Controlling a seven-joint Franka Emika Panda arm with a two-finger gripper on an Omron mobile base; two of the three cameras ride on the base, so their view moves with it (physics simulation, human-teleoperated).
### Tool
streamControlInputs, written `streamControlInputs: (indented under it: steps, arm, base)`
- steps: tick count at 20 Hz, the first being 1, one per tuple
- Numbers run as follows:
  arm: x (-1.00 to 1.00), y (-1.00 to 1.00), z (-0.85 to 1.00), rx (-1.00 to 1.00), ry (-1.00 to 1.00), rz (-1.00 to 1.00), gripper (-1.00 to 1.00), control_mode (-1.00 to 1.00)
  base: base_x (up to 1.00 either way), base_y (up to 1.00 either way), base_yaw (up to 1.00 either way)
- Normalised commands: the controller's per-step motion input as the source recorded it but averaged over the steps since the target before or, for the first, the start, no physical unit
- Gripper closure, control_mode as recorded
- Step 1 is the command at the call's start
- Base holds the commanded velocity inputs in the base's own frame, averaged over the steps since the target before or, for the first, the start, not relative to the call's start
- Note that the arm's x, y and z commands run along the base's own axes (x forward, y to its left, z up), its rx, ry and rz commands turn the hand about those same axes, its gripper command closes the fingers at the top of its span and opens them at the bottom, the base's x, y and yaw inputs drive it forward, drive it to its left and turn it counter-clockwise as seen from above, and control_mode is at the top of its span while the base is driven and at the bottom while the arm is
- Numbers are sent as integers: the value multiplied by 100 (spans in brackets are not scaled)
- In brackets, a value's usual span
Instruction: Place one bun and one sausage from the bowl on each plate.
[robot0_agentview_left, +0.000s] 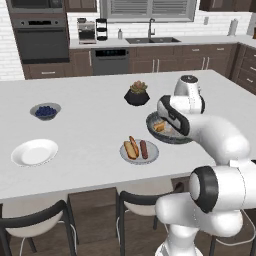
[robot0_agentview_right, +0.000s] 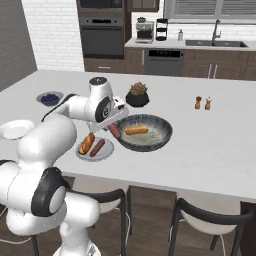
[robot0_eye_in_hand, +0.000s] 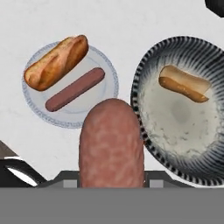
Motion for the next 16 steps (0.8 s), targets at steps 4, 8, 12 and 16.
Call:
streamControlInputs:
  steps: [4, 8, 12, 16]
  arm:
    - [-100, 53, 1, -1, 1, 17, 100, -100]
    - [-91, 19, 0, 0, 0, 6, 100, -100]
    - [-13, 3, -2, 0, 0, -1, 100, -100]
    - [0, 12, 0, 0, 0, 0, 100, 100]
  base:
    - [0, 0, 0]
    - [0, 0, 0]
    - [0, 0, 0]
    - [0, 17, 0]
